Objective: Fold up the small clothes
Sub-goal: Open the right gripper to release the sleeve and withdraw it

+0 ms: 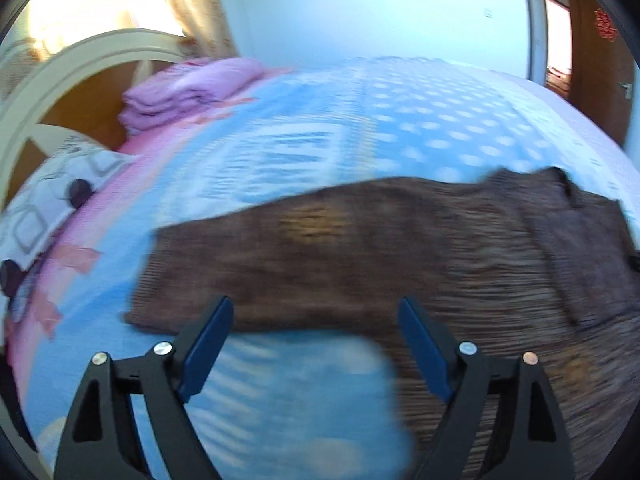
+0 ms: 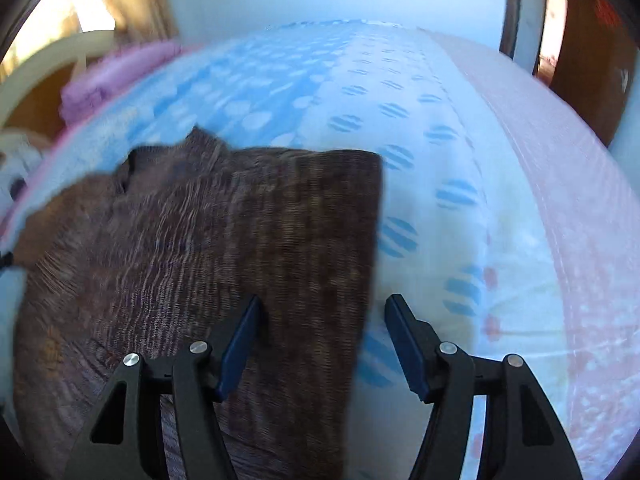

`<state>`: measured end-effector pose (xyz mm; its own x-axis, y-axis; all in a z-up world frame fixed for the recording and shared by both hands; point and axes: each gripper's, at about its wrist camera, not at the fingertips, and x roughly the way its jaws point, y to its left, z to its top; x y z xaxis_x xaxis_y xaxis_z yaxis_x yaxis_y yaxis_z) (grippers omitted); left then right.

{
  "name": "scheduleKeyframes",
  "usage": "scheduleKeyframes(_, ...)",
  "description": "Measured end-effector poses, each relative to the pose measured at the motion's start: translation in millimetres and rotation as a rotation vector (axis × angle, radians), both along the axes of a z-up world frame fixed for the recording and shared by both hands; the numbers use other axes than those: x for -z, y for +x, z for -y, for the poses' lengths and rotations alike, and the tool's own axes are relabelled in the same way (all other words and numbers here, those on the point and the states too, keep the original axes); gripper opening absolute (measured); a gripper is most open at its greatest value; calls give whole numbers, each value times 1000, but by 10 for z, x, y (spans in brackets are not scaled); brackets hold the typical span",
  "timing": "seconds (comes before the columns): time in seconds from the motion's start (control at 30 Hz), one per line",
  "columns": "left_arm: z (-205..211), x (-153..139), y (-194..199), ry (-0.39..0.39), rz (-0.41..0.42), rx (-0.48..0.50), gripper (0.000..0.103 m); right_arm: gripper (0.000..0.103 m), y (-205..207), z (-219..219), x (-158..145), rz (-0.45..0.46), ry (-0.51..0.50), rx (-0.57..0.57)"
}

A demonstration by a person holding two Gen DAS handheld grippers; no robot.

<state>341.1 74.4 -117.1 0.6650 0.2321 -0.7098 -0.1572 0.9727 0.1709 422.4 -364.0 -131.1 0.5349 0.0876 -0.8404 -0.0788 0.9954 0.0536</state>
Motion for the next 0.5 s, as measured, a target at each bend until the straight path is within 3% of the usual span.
scheduleKeyframes(0.07,-279,49,-9,50,-3,-49,87,64,-88,70,-89,16,7,13)
scheduleKeyframes(0.17,-696,139,-10,57,-26,-124,87,64,-279,155,-294,89,34,40)
scheduleKeyframes(0.33,-1162,303,-10,52,-51,-252,87,63,-248,50,-69,-8,-95,10)
scheduleKeyframes(0.43,-1382,383,-17,48,-70,-312,88,63,-245,153,-70,-4,-98,64)
scheduleKeyframes(0.5,-1497,361,-63,35,-61,-337,88,61,-273,186,-155,8,-171,110)
